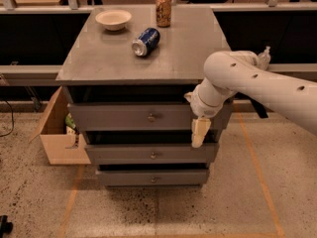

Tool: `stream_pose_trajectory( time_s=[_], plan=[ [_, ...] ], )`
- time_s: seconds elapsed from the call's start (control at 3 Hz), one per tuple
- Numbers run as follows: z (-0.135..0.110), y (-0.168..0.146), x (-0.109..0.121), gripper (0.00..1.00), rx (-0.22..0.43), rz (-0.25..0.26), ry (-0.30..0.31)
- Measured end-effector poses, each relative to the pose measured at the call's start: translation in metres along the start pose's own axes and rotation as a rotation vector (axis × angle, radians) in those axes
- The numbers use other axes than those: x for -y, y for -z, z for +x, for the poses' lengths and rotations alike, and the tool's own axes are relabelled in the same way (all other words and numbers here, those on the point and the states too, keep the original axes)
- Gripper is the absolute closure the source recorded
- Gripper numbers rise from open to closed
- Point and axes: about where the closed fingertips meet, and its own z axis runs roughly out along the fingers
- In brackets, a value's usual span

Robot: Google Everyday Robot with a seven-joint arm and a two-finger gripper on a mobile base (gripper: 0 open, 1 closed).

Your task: Open top drawer

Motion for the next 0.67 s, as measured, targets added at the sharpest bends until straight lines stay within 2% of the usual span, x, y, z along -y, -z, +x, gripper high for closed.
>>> stream_pose_trajectory(
  time_s=[0.67],
  plan=[
    [0.001,-0.024,0.029,0.00,0.005,0.035,-0.003]
  ],
)
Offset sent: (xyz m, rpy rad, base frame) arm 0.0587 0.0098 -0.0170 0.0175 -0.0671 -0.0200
